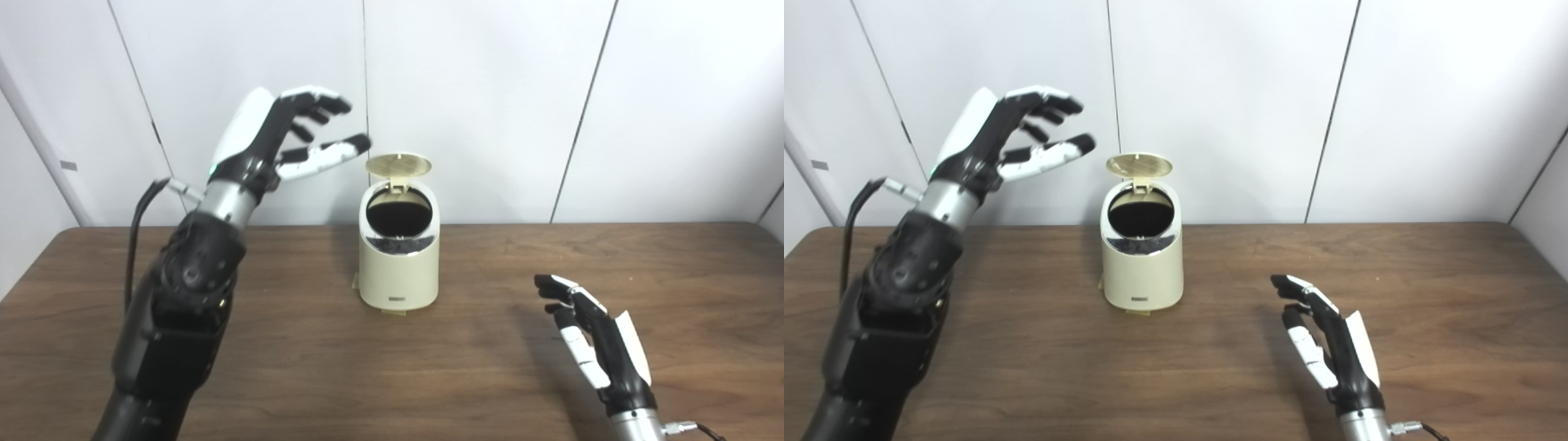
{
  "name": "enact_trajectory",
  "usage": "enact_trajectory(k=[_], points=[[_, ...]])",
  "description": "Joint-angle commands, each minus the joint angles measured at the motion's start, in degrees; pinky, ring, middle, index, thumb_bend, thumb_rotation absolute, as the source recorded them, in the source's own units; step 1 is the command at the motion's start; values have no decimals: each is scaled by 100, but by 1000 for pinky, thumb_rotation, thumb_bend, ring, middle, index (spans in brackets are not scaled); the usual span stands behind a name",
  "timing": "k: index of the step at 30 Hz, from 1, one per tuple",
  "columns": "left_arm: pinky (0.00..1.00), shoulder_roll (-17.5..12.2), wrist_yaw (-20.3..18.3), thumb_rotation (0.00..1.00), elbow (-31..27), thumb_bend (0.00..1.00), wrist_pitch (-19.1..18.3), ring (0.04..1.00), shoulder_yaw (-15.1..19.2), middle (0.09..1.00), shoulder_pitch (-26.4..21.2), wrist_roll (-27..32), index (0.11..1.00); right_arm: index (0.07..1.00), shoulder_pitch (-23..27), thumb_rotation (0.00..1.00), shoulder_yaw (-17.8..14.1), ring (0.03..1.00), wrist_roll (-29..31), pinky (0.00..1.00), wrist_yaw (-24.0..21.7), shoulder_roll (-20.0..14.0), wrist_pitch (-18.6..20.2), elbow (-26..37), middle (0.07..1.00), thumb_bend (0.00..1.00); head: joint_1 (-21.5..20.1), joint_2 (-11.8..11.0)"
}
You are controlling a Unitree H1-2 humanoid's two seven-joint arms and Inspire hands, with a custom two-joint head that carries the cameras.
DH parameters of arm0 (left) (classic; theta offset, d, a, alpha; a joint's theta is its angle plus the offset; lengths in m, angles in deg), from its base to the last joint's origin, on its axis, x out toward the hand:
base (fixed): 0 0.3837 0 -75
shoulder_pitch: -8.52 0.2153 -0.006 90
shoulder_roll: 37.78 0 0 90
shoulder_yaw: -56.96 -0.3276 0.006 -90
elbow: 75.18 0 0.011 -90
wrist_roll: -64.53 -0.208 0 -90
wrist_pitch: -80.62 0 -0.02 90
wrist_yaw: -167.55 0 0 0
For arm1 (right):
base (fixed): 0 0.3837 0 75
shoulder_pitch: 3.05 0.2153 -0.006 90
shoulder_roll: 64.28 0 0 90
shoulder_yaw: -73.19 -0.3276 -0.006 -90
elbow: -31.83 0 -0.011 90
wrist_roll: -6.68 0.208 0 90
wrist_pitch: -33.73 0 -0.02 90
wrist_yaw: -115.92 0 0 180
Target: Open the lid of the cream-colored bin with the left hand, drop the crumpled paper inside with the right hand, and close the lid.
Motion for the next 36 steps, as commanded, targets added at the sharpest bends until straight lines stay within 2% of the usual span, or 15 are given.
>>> enact_trajectory(k=[1,7,13,15,17,20,23,30,36], points=[[612,-88,-91,667,20,878,-48,735,-175,754,-327,-279,746,765,52,999,-61,770,-8,681,81,-45,-263,-181,786,413,-3,-6],[628,-73,-252,740,278,994,17,750,-553,766,-573,-664,760,766,83,1000,-57,768,-93,676,124,-53,-348,-300,785,432,-14,-81],[726,-76,-530,759,423,1000,-147,847,-891,846,-741,-1197,811,767,92,990,-43,770,-160,681,141,-43,-327,-349,785,430,-17,-134],[762,-91,-658,792,527,1000,-184,882,-1008,877,-808,-1362,826,771,92,980,-45,769,-115,678,122,-33,-309,-354,787,430,-13,-138],[776,-106,-753,874,621,1000,-168,895,-1117,910,-860,-1508,832,774,91,961,-46,766,-73,674,105,-26,-303,-356,787,429,-17,-147],[810,-121,-775,946,794,1000,-50,909,-1308,916,-931,-1803,834,777,96,960,-39,767,-69,675,111,-29,-338,-392,789,436,-40,-176],[858,-64,-655,968,971,1000,59,921,-1368,908,-951,-1955,832,774,87,959,-21,768,-141,679,119,-30,-313,-349,784,419,-51,-199],[926,17,-565,952,1312,1000,286,942,-1394,900,-987,-2147,834,773,95,957,-12,768,-182,677,160,-5,-352,-393,785,409,-76,-222],[907,43,-522,941,1461,1000,395,925,-1401,870,-969,-2249,787,774,94,962,-12,765,-148,675,144,17,-322,-370,785,430,-85,-202]])
